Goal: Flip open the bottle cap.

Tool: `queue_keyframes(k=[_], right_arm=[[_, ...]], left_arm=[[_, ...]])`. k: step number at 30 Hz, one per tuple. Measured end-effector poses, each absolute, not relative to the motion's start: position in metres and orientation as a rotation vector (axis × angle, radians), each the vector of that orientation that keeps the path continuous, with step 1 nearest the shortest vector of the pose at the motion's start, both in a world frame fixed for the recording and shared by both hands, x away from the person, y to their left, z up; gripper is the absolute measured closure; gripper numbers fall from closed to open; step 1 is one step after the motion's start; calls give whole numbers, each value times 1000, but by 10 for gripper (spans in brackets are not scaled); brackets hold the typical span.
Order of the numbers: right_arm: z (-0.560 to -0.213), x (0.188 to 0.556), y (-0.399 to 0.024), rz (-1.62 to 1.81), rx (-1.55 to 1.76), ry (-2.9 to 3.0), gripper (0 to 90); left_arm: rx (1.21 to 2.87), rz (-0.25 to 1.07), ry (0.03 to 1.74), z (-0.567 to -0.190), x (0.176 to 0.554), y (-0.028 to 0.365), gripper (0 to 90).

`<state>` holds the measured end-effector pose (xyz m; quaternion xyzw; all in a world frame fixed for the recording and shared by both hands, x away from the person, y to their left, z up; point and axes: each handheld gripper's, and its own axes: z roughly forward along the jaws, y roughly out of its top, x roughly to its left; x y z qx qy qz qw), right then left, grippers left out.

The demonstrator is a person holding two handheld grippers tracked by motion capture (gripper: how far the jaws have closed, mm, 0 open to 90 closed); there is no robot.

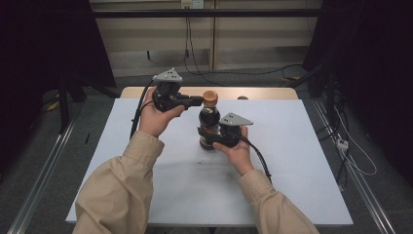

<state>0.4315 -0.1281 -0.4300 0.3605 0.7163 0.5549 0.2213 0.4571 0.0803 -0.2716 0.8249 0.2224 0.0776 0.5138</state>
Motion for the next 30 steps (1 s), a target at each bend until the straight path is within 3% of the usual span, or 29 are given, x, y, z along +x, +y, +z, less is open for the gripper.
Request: queue_keyframes(k=[30], right_arm=[[-429,432,-132,1521,1006,1994,317]], left_arm=[[2020,205,534,-265,454,67,900]])
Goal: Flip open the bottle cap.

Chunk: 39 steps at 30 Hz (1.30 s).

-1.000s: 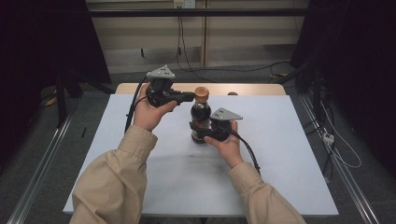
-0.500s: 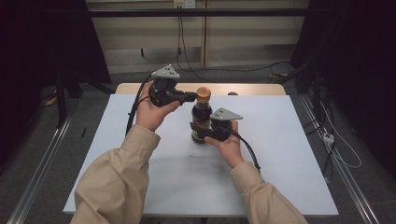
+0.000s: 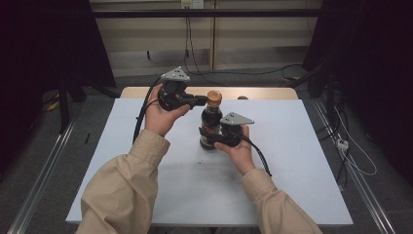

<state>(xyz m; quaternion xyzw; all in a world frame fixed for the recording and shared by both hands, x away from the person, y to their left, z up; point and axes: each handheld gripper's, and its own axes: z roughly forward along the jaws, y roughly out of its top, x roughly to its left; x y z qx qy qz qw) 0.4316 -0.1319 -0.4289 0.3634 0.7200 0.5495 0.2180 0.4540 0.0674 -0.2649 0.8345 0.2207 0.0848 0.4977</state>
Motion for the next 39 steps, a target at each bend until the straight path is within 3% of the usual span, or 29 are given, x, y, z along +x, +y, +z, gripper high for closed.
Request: queue_keyframes(k=[20,23,25,28,39], right_arm=[[-430,432,-136,1547,1025,1979,318],[-430,432,-134,1539,989,1996,318],[-428,429,-121,1479,934,2016,314],[-427,428,-109,1446,896,2028,305],[-429,431,-125,1500,985,2017,310]], left_arm=[[2023,202,534,-263,455,58,900],[1837,143,497,-243,451,62,900],[1937,236,486,-225,445,45,900],[1970,245,476,-211,441,37,900],[1998,234,494,-218,444,51,900]])
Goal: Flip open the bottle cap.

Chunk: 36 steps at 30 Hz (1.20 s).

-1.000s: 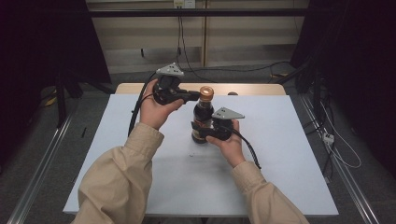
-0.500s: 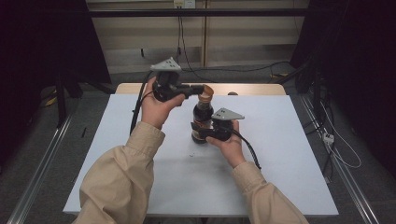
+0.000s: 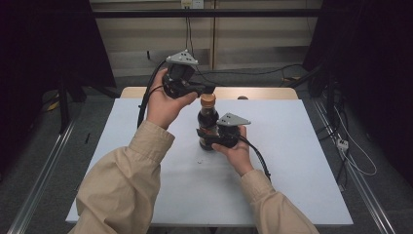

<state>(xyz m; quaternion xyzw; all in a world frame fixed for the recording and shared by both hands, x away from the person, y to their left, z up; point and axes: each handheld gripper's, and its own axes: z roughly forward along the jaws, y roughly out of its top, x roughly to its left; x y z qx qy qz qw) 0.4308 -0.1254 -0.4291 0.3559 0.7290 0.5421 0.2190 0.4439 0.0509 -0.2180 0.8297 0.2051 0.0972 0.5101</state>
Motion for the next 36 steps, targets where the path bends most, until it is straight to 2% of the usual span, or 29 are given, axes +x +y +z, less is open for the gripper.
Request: queue_keyframes(k=[20,36], right_arm=[[-429,432,-127,1503,984,2019,308],[-429,432,-127,1504,994,2020,306]], left_arm=[[2016,200,555,-246,449,82,900],[2029,171,585,-261,453,89,900]])
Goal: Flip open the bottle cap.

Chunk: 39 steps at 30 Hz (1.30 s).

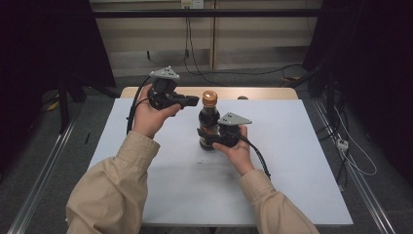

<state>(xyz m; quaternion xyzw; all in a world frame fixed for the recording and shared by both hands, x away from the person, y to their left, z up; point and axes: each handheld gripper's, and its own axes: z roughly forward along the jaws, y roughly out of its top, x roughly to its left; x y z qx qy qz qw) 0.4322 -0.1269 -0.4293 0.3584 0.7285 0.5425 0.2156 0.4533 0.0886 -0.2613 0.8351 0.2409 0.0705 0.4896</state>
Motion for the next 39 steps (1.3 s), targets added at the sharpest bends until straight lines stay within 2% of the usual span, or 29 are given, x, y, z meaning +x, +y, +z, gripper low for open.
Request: queue_keyframes(k=[39], right_arm=[[-430,433,-128,1514,997,2015,304]], left_arm=[[2065,168,569,-262,456,73,900]])
